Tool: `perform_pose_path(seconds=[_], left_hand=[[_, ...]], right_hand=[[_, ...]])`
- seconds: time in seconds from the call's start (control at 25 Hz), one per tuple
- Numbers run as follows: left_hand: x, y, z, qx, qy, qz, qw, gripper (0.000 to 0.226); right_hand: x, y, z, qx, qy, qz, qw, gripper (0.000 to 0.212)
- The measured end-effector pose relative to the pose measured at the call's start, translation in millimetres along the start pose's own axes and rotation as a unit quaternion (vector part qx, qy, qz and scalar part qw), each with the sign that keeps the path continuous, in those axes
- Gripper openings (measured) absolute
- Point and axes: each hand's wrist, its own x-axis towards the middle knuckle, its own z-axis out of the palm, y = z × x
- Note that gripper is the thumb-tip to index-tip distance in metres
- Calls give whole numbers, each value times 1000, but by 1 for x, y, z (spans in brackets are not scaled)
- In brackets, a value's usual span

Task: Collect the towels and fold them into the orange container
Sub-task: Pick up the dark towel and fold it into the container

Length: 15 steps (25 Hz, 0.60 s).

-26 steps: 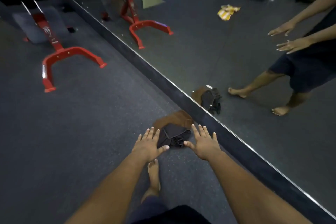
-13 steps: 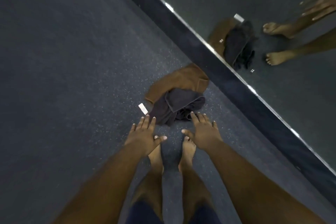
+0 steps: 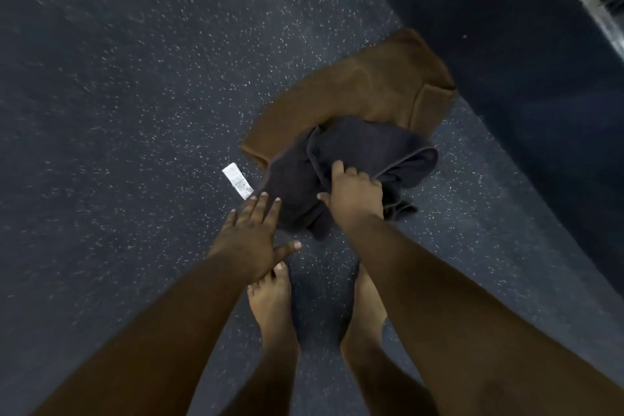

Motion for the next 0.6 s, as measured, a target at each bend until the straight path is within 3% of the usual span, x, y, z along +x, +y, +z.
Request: perform_pose_path(seconds=[0.08, 0.24, 0.6], left_hand=[[10, -3, -1, 2, 6, 1, 1000, 97], [-23, 7, -29, 7, 11, -3, 1000, 97], [-279, 98, -172, -37, 52, 32, 997, 96]], right_hand=[[8, -1, 5, -22, 29, -13, 999, 32], [-30, 12, -31, 14, 27, -14, 999, 18], [-271, 46, -262, 125, 2, 45, 991, 18]])
